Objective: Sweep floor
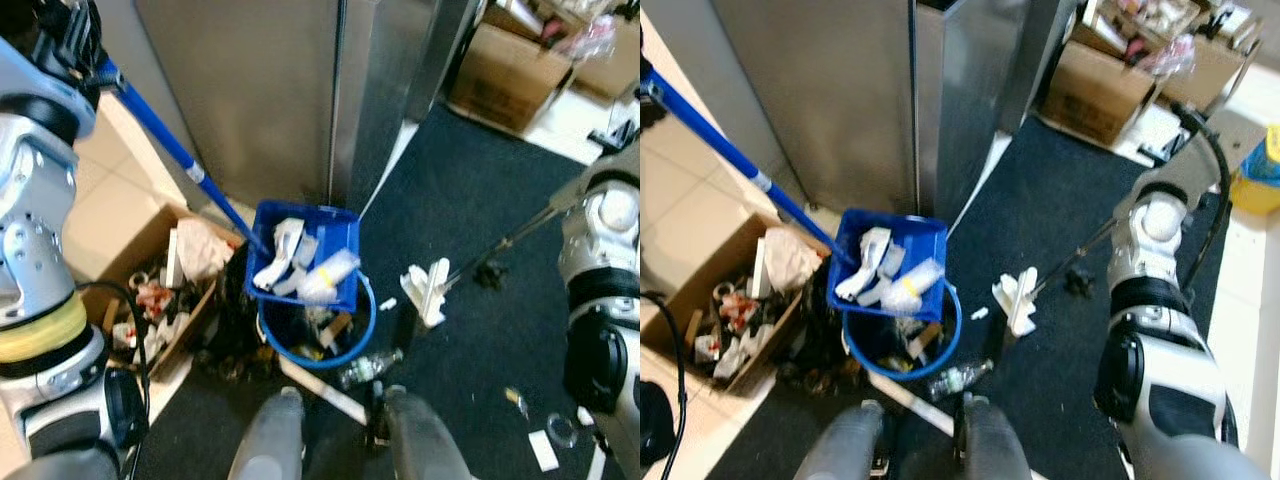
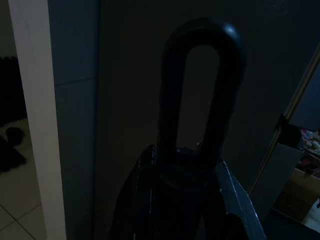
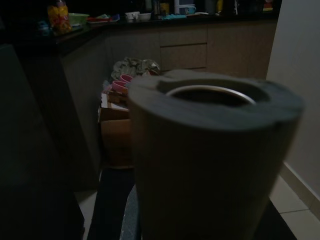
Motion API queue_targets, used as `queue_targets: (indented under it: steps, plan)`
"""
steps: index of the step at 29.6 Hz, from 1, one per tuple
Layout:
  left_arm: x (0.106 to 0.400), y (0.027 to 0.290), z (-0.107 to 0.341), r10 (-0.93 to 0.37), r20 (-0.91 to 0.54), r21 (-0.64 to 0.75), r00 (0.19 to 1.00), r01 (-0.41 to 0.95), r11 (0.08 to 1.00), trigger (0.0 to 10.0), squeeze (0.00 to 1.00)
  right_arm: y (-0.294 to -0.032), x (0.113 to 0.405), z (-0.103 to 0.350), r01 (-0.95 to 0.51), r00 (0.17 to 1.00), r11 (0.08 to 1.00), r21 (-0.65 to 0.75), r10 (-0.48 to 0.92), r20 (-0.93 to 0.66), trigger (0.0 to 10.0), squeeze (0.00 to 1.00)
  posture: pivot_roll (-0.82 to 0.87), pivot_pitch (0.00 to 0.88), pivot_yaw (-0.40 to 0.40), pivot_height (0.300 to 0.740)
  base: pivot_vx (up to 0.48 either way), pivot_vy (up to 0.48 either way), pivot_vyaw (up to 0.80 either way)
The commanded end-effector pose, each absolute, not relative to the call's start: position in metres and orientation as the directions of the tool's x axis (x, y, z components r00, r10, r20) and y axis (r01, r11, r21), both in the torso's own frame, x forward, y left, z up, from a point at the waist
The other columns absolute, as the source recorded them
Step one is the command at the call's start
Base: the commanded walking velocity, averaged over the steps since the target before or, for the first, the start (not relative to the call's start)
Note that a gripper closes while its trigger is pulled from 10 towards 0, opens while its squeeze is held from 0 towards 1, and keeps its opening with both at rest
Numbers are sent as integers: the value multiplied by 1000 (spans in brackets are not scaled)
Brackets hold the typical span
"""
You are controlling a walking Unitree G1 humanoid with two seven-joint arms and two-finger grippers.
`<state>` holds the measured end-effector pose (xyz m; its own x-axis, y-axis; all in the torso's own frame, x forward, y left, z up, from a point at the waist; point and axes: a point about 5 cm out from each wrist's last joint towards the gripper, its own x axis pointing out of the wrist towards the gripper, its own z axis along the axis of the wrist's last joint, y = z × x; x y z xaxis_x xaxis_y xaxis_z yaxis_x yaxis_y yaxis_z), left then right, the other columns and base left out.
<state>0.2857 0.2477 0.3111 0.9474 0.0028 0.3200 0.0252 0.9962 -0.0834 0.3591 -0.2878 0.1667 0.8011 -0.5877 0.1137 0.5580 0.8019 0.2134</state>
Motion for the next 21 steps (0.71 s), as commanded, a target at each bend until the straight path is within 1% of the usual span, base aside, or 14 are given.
queue_targets:
  steps: [1,14,21]
  plan:
    - [279,248,324,-13,379,-43,925,32,999,10000,0,-294,356,168,573,784,789,220,-606,133,10000,0,95,54,-8,740,0,0,0]
    - [279,247,327,-26,380,11,925,23,1000,10000,0,-292,356,167,568,789,793,219,-601,130,10000,0,96,55,-5,740,0,0,0]
    - [280,245,326,-31,376,18,926,26,999,10000,0,-291,356,167,567,790,794,218,-599,129,10000,0,95,58,-7,740,0,0,0]
